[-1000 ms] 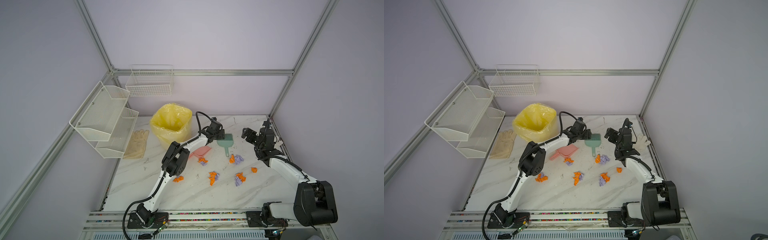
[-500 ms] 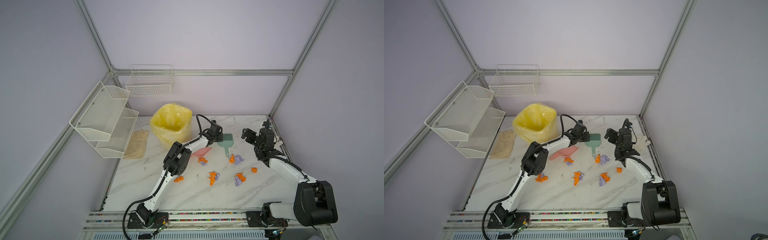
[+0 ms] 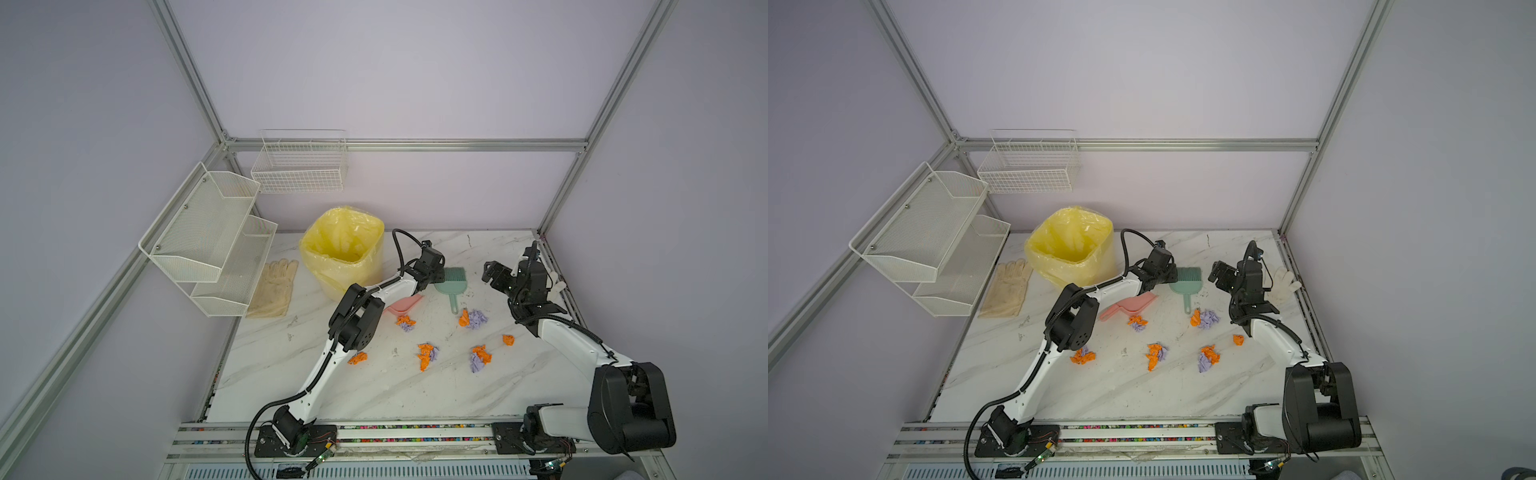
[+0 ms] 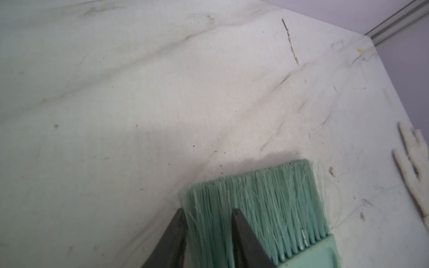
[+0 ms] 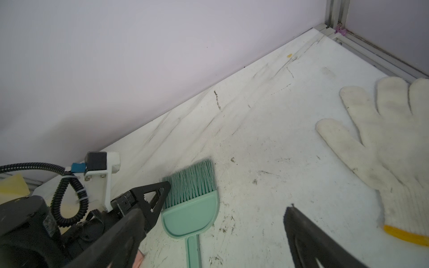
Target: Sweep away the paper scraps from the table
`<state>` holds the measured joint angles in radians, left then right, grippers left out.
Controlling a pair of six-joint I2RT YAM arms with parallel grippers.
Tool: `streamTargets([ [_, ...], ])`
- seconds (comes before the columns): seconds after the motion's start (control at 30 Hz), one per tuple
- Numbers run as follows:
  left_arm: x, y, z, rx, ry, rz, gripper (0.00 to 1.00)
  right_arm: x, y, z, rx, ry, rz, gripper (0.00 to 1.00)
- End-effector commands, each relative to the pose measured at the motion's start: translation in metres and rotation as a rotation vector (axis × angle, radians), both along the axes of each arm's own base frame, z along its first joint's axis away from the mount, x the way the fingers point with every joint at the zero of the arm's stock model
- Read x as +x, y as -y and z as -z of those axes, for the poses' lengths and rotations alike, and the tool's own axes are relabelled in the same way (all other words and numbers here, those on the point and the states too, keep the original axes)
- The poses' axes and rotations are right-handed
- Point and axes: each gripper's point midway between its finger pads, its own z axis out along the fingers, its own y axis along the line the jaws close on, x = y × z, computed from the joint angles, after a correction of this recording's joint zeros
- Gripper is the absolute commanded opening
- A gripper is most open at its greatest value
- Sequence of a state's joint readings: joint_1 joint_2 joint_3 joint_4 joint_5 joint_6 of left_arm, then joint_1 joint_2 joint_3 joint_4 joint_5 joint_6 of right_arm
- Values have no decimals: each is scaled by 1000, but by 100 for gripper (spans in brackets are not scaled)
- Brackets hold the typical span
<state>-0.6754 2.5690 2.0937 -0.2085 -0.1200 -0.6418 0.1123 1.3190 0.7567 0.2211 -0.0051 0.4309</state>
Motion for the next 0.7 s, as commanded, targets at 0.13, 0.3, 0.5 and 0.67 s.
streamTargets([
  [0.13,9,3,6,-18,-6,-29,0,-1,-1,-8,-5,20,-12,97],
  [0.3,11,1,-10,-90,-16,-42,0,-2,-6,-6,13,12,-40,97],
  [0.5,19,-15,-72,-191,49,-50,0,-8,-15,3,49,-17,-85,97],
  [0.67,20,-23,-132,-276,131,-26,0,-15,-23,5,78,-23,-124,97],
])
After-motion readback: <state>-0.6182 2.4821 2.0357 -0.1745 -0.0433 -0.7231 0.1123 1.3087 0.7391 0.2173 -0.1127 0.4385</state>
